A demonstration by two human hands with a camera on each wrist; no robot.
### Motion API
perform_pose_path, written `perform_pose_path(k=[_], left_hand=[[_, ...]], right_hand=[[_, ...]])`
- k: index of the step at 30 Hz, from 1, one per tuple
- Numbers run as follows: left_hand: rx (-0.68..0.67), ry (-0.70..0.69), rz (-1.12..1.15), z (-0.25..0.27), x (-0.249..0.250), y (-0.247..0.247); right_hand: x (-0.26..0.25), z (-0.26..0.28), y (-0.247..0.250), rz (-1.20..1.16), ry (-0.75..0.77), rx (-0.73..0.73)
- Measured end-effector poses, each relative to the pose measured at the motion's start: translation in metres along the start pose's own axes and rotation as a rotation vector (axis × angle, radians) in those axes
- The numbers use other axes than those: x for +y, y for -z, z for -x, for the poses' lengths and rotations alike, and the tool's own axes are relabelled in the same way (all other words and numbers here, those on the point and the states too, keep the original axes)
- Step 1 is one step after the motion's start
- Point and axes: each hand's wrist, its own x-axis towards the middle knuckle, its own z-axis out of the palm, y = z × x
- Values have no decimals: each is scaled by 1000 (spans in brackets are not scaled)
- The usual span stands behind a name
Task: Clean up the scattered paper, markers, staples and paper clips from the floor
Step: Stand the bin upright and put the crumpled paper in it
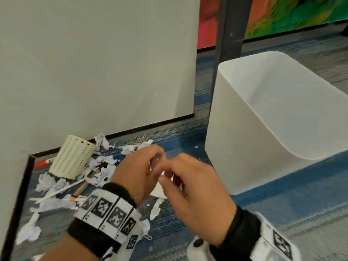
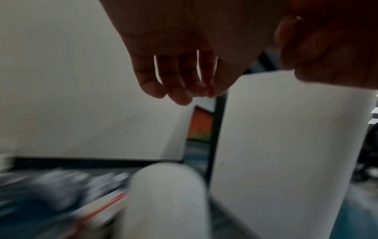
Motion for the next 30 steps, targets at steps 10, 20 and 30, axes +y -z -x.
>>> perform_pose_path(k=[10,20,30], left_hand=[[-340,733,-258,178,-186,-5],[-245,911,-139,240,-211,-14],[-294,820,-235,196,-192,-15]], right_hand=[[66,19,-185,382,-143,-934],[29,9,-226,257,-27,-730],[25,14,-210,238,52,-597]])
